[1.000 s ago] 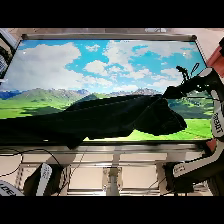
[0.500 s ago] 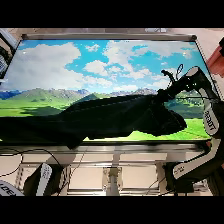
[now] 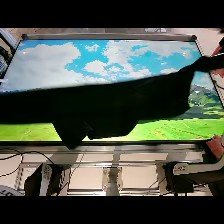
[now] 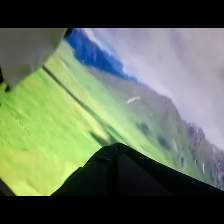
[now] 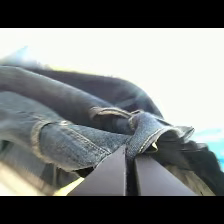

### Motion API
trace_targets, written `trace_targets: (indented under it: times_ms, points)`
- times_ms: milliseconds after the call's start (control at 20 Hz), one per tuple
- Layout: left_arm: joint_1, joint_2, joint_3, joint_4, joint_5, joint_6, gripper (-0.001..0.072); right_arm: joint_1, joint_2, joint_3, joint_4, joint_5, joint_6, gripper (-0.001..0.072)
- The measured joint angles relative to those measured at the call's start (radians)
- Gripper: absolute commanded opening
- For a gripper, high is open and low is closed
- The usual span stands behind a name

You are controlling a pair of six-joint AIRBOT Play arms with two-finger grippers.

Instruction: Fold the clothes and pants, and hang the long-sleeved shirts on hangers.

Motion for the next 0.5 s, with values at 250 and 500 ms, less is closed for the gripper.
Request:
trace_targets:
  times_ms: [250, 500]
  points:
    - [0.003, 0.106, 0.021, 0.011, 0.137, -0.005, 0.0027, -0.160, 0.143, 0.047, 0.019, 0.012, -0.003, 0.0020]
    - [0.047, 0.179, 0.025, 0.200, 0.164, -0.144, 0.0027, -0.262, 0.208, 0.056, 0.032, 0.047, -0.003, 0.0020]
